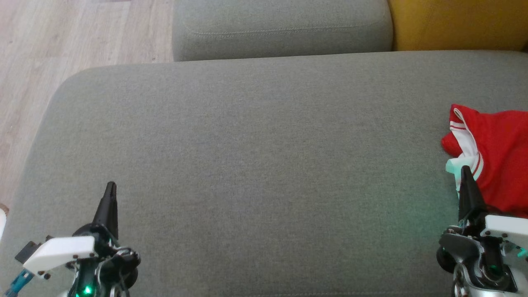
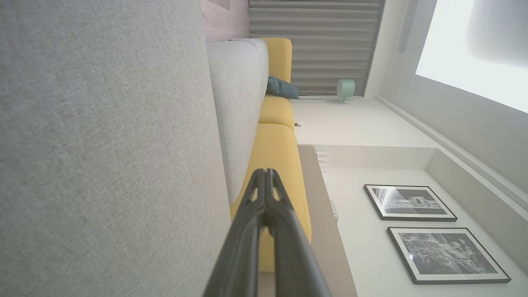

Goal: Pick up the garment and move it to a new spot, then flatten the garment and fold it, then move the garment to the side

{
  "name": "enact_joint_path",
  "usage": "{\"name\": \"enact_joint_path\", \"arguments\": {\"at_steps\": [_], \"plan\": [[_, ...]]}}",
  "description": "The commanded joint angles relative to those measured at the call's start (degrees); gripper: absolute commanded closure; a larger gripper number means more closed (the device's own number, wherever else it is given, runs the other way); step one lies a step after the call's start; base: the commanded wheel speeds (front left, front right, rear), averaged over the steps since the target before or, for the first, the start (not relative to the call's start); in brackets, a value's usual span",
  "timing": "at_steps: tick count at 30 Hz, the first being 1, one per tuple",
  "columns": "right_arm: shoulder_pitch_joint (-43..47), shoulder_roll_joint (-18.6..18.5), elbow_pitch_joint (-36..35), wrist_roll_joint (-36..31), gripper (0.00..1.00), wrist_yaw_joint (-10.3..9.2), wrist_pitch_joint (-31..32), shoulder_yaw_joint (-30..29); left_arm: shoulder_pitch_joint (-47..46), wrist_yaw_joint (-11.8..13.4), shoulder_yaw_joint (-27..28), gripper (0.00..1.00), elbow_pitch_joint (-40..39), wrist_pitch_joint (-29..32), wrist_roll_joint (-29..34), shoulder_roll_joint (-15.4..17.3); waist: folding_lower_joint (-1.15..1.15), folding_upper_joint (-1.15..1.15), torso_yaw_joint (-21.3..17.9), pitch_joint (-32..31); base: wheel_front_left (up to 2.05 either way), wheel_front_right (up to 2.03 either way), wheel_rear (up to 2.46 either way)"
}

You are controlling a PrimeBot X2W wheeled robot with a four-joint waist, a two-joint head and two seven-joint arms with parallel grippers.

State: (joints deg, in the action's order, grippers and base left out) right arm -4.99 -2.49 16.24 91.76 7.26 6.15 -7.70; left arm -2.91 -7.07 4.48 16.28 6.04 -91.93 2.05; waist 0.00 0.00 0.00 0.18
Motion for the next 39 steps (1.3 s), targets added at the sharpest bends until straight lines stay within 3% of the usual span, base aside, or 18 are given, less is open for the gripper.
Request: {"name": "enact_joint_path", "arguments": {"at_steps": [1, 39], "plan": [[-1.2, -0.4, -2.2, 0.4, 1.0, 0.23, 0.3, 1.2, -3.3, -0.4, 2.0, 1.0, -2.2, 0.4, -0.3, 0.8, 0.0, 0.0, 0.0, 0.0, 0.0, 0.0, 0.0], [-1.2, -0.4, -2.2, 0.4, 1.0, 0.23, 0.3, 1.2, -3.3, -0.4, 2.0, 1.0, -2.2, 0.4, -0.3, 0.8, 0.0, 0.0, 0.0, 0.0, 0.0, 0.0, 0.0]]}}
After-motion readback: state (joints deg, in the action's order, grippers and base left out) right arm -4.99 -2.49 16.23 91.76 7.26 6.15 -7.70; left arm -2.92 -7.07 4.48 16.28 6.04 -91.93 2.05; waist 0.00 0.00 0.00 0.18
